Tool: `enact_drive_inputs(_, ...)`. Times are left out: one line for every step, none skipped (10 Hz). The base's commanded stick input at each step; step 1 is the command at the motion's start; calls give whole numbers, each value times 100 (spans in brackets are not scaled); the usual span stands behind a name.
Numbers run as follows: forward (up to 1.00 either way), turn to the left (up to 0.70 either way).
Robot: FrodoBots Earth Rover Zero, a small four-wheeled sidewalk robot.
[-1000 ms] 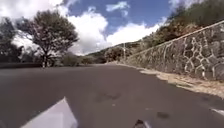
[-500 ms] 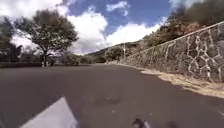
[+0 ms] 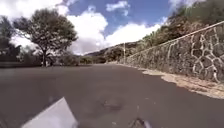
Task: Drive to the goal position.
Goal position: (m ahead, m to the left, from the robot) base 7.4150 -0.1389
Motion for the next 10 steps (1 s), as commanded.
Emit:
enact_drive_inputs(45, 0)
enact_drive_inputs(45, 0)
enact_drive_inputs(45, 0)
enact_drive_inputs(45, 0)
enact_drive_inputs(45, 0)
enact_drive_inputs(45, 0)
enact_drive_inputs(45, 0)
enact_drive_inputs(45, 0)
enact_drive_inputs(45, 0)
enact_drive_inputs(45, 0)
